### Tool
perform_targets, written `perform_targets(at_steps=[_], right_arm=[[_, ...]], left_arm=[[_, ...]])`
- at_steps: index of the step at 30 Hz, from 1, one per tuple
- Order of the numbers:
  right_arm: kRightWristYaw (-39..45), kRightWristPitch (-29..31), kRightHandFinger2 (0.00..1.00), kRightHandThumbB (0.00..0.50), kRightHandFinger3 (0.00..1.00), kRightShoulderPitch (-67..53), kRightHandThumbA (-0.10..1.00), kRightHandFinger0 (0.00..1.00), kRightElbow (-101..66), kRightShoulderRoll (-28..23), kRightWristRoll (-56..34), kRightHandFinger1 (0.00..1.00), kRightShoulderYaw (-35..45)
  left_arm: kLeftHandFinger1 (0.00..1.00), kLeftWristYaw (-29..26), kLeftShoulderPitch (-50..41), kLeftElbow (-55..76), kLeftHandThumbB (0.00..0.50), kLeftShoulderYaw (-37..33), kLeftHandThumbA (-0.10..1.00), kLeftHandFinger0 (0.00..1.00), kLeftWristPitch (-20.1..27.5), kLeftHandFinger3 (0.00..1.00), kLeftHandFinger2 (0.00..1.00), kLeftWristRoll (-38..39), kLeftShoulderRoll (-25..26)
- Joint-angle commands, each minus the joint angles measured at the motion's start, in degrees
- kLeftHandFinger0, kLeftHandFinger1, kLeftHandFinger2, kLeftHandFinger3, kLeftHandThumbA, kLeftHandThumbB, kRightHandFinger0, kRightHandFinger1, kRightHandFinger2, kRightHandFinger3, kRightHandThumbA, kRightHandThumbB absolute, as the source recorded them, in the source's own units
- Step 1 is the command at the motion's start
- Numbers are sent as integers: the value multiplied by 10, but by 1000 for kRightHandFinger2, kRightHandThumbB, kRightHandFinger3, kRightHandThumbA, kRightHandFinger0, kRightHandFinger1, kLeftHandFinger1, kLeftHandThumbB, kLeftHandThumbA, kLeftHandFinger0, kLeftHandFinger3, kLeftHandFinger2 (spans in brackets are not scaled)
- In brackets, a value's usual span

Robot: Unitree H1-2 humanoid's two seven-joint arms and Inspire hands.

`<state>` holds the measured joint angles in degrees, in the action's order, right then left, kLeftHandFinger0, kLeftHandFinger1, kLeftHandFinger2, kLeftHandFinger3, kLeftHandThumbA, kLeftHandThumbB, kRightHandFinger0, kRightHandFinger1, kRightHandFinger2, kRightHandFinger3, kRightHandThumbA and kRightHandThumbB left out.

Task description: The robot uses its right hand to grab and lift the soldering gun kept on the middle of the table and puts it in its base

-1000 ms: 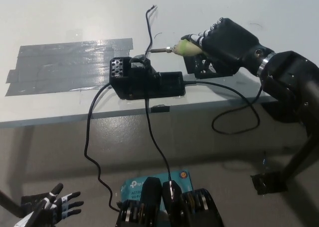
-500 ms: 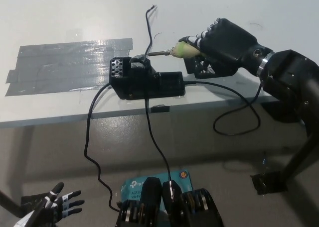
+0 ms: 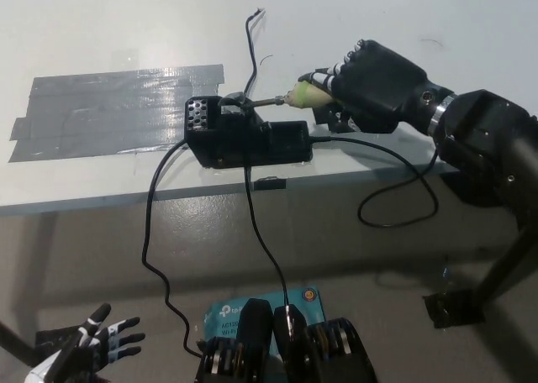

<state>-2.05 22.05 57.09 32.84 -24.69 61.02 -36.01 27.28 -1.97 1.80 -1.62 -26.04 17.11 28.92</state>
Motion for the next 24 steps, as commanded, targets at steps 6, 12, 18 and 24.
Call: perform_targets(at_steps=[6, 12, 18, 24], right_arm=[[17, -27, 434, 26, 206, 20, 12, 0, 19, 3, 10, 34, 2], [11, -32, 399, 79, 317, 22, 29, 0, 22, 10, 15, 1, -2], [5, -34, 514, 76, 210, 31, 106, 0, 7, 24, 35, 76, -18], [-13, -20, 337, 239, 520, 43, -34, 0, 6, 31, 36, 0, -27]], left_arm=[[1000, 13, 9, 21, 108, -4, 1000, 1000, -8, 1000, 1000, 7, 10], [1000, 18, 12, 16, 139, -7, 1000, 1000, -5, 1000, 1000, 8, 9], [1000, 10, 3, 20, 116, -10, 1000, 1000, -9, 1000, 1000, 23, 6], [1000, 9, 5, 22, 123, -17, 1000, 1000, -9, 1000, 1000, 20, 2]])
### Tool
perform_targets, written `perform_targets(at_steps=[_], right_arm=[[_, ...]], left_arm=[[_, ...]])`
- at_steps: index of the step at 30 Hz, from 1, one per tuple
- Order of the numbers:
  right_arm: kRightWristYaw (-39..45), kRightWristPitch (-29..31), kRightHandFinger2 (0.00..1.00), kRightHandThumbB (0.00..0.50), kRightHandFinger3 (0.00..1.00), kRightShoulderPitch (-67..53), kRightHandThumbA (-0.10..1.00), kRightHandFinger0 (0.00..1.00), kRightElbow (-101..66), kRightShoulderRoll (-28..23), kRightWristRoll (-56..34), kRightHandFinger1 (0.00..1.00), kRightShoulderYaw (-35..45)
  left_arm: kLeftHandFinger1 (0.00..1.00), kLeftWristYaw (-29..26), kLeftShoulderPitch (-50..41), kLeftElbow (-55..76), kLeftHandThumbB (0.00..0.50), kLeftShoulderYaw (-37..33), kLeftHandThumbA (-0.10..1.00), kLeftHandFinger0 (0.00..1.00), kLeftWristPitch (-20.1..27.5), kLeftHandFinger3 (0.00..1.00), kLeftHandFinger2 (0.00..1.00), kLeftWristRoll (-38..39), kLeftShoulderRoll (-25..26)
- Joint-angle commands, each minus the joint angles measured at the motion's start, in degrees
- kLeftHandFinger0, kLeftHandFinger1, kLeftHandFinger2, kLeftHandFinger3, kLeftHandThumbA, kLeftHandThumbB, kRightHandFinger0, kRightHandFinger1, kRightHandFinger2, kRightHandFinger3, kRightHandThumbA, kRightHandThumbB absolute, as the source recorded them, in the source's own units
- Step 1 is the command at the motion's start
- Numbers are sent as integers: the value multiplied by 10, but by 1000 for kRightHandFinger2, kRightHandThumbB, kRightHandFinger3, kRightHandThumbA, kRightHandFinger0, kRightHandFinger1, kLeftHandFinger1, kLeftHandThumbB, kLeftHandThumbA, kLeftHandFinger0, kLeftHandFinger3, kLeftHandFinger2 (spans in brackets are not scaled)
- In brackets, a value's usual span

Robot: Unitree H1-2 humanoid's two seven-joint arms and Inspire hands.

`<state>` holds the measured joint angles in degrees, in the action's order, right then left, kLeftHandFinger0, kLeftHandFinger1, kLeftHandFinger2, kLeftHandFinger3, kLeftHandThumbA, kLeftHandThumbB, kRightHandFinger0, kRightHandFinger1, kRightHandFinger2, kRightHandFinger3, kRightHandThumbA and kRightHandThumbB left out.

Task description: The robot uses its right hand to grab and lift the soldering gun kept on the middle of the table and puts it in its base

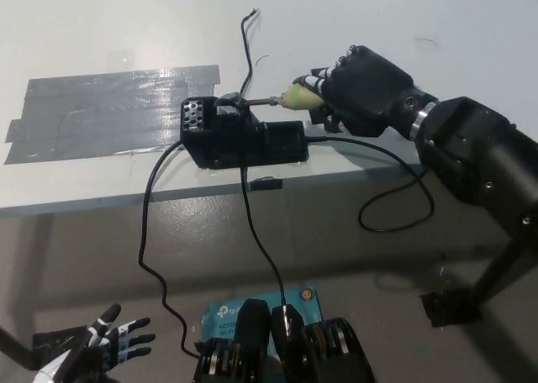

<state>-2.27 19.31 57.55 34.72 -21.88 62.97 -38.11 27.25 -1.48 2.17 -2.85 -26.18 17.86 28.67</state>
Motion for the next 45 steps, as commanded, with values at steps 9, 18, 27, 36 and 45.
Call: perform_targets(at_steps=[9, 18, 27, 36, 45], right_arm=[[-30, 12, 163, 191, 509, 35, 68, 0, -16, -12, 59, 0, -49], [-43, 15, 135, 181, 411, 57, 53, 0, 42, -16, 76, 0, -85], [-56, 41, 112, 205, 461, 120, 109, 0, 106, 8, 53, 0, -90], [-59, 34, 155, 254, 533, 123, 107, 0, 115, 19, 63, 0, -104], [-140, 28, 140, 271, 478, 118, 95, 0, 168, 46, 87, 0, -143]], left_arm=[[1000, 10, 6, 19, 130, -15, 1000, 1000, -8, 1000, 1000, 17, 5], [1000, 4, 6, 22, 159, -19, 1000, 1000, -8, 1000, 1000, 11, 2], [1000, 0, 17, 31, 151, -33, 1000, 1000, -8, 1000, 1000, 16, 3], [1000, -7, 23, 37, 179, -47, 1000, 1000, -8, 1000, 1000, 13, -4], [1000, -11, 25, 45, 199, -56, 1000, 1000, -8, 1000, 1000, 5, -13]])
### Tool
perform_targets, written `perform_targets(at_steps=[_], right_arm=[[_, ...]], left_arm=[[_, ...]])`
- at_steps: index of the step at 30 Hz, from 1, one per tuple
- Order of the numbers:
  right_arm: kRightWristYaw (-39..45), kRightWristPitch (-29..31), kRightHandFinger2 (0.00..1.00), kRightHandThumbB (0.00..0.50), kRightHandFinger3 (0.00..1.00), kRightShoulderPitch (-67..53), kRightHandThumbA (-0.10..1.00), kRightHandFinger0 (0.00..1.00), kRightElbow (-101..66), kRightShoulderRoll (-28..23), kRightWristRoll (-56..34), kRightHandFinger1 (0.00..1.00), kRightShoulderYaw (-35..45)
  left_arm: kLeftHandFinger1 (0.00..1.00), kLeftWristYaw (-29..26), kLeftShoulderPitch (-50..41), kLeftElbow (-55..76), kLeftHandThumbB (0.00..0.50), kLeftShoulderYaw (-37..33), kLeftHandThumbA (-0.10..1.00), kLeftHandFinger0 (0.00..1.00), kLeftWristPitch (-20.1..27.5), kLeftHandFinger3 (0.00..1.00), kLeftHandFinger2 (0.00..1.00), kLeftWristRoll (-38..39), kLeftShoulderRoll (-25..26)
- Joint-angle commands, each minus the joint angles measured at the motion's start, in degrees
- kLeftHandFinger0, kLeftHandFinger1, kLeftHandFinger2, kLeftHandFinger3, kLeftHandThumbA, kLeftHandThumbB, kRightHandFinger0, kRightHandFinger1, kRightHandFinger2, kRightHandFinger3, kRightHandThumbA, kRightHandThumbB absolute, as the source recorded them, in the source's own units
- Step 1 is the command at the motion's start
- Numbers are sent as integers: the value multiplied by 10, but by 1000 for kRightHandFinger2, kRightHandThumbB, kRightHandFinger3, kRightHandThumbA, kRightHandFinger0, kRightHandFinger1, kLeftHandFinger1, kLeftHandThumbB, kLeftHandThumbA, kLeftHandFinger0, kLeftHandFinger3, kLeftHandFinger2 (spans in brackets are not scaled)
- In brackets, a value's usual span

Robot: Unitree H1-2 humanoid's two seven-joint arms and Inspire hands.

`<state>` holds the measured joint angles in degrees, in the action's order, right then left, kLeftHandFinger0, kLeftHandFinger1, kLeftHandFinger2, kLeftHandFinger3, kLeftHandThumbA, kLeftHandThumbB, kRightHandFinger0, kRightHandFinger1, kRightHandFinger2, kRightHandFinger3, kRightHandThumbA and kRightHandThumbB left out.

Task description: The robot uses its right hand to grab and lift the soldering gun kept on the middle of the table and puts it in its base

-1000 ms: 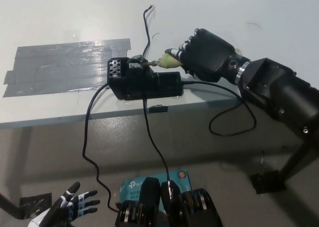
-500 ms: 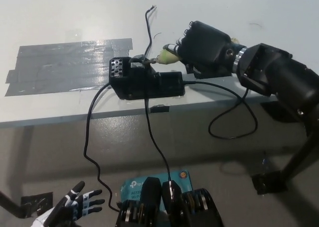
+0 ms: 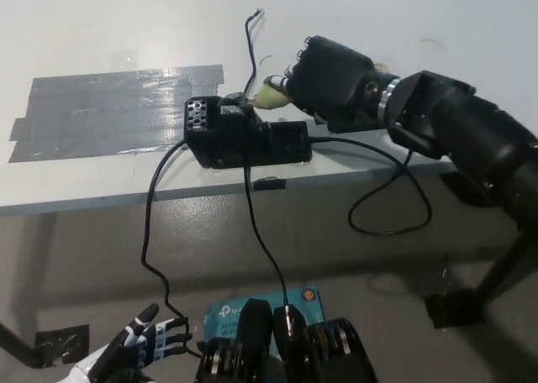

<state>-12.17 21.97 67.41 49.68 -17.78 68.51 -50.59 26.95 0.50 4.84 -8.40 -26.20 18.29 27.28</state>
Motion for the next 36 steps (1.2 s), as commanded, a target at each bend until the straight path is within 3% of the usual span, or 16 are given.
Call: perform_targets(at_steps=[1, 14, 17, 20, 21, 22, 23, 24, 27, 28, 29, 30, 31, 32, 34, 36], right_arm=[[-80, 1, 105, 238, 408, 25, 147, 0, 42, 13, 46, 0, -36], [-157, 15, 115, 226, 448, 69, 98, 0, 137, 49, 43, 0, -89], [-156, 9, 158, 252, 420, 82, 17, 0, 140, 49, 58, 0, -112], [-140, 15, 183, 270, 301, 90, -65, 0, 136, 48, 53, 0, -121], [-145, 5, 139, 271, 93, 90, 23, 0, 128, 48, 57, 0, -126], [-146, 4, 142, 273, 77, 90, 39, 0, 129, 48, 56, 0, -128], [-121, 21, 150, 194, 8, 89, -9, 0, 128, 53, 33, 0, -116], [-127, 29, 137, 201, 0, 86, -52, 0, 131, 55, 23, 0, -109], [-114, 35, 185, 170, 131, 83, -100, 0, 138, 60, 9, 0, -99], [-60, 50, 359, 219, 601, 84, -100, 21, 164, 74, -38, 110, -73], [-40, 50, 407, 276, 725, 82, -100, 46, 165, 77, -56, 146, -62], [-27, 50, 510, 315, 886, 82, -93, 252, 169, 80, -65, 350, -54], [-25, 43, 689, 398, 1000, 82, 83, 474, 167, 81, -54, 555, -55], [-31, 25, 958, 488, 1000, 80, 224, 848, 160, 81, -32, 962, -60], [-30, 24, 967, 497, 1000, 80, 228, 878, 161, 82, -32, 994, -58], [-9, 2, 1000, 500, 1000, 67, 297, 1000, 142, 83, -38, 1000, -51]], left_arm=[[1000, -7, 5, 21, 201, -2, 1000, 1000, -7, 1000, 1000, 2, 1], [1000, -7, 8, 38, 229, -16, 1000, 1000, -6, 1000, 1000, -32, -7], [1000, -5, 8, 40, 178, -18, 1000, 1000, -5, 1000, 1000, -36, -8], [1000, -2, 9, 37, 193, -19, 1000, 1000, -2, 1000, 1000, -38, -7], [1000, 0, 10, 35, 171, -19, 1000, 1000, 1, 1000, 1000, -37, -6], [1000, 1, 10, 35, 170, -19, 1000, 1000, 1, 1000, 1000, -37, -7], [1000, 0, 10, 36, 173, -19, 1000, 1000, 0, 1000, 1000, -39, -7], [1000, 0, 10, 39, 170, -20, 1000, 1000, -2, 1000, 1000, -40, -6], [1000, 1, 15, 37, 178, -24, 1000, 1000, 0, 1000, 1000, -48, -4], [1000, 4, 16, 30, 202, -26, 1000, 1000, 10, 1000, 1000, -51, -4], [1000, 3, 15, 30, 189, -27, 1000, 1000, 11, 1000, 1000, -52, -4], [1000, 3, 15, 30, 215, -27, 1000, 1000, 10, 1000, 1000, -52, -4], [1000, 3, 15, 30, 202, -27, 1000, 1000, 10, 1000, 1000, -53, -4], [1000, 3, 14, 31, 207, -28, 1000, 1000, 11, 1000, 1000, -54, -3], [1000, 4, 16, 31, 207, -27, 1000, 1000, 10, 1000, 1000, -54, -2], [1000, 4, 15, 31, 213, -26, 1000, 1000, 12, 1000, 1000, -54, -3]])
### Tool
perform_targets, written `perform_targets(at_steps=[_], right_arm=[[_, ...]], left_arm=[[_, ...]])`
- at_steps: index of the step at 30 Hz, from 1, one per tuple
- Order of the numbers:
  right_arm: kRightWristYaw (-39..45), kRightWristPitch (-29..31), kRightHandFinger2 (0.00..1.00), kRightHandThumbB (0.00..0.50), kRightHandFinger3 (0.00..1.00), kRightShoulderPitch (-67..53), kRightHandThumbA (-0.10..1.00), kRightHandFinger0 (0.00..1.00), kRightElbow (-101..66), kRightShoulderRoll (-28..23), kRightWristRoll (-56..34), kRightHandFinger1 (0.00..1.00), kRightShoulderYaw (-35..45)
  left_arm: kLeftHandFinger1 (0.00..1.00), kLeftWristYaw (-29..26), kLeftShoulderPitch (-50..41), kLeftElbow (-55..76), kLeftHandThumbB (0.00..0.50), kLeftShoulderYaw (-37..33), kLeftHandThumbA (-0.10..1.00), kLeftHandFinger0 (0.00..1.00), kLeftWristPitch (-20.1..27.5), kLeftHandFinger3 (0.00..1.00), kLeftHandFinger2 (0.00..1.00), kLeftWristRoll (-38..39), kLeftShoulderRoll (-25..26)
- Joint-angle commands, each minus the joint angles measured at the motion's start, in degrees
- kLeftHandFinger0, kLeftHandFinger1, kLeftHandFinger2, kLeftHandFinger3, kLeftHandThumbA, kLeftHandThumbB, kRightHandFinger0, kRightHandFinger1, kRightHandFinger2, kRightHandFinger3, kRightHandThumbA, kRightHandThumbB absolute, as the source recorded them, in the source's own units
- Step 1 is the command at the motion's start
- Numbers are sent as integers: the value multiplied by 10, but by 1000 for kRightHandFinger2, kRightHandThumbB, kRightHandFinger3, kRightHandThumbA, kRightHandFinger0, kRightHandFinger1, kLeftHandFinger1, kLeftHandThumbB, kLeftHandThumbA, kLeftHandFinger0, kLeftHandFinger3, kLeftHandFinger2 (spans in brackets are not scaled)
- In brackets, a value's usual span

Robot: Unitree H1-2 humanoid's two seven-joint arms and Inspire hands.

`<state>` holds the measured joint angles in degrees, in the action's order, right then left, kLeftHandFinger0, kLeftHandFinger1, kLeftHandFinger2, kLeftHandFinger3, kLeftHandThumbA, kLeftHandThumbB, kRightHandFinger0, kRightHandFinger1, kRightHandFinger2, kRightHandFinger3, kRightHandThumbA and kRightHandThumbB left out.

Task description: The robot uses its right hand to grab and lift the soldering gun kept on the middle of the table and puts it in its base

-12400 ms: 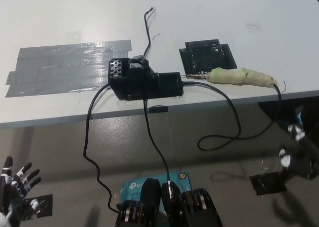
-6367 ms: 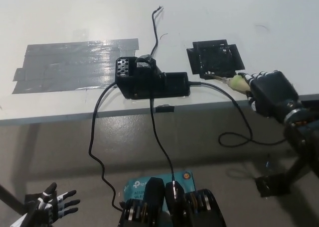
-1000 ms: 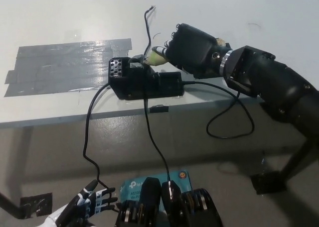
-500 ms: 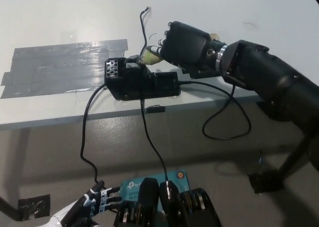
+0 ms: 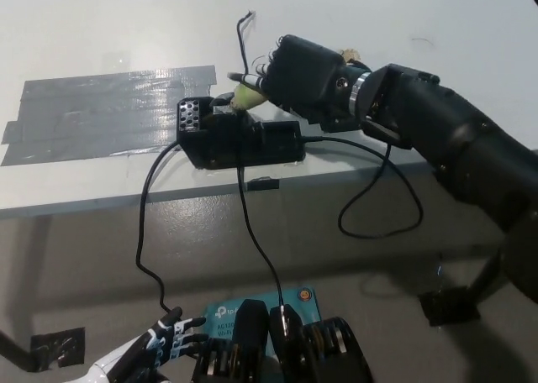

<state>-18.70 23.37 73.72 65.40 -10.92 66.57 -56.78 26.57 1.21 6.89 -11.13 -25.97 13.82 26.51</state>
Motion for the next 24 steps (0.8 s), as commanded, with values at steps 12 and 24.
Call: perform_targets(at_steps=[12, 24], right_arm=[[158, -130, 1000, 500, 1000, -21, 620, 1000, -91, 8, -8, 1000, 40], [322, -168, 1000, 500, 1000, -50, 730, 1000, -245, -1, -49, 1000, 112]], left_arm=[[1000, 10, 12, 7, 216, 2, 1000, 1000, 3, 1000, 1000, -13, 6], [1000, 12, 3, 3, 185, 12, 1000, 1000, -4, 1000, 1000, -1, 5]])
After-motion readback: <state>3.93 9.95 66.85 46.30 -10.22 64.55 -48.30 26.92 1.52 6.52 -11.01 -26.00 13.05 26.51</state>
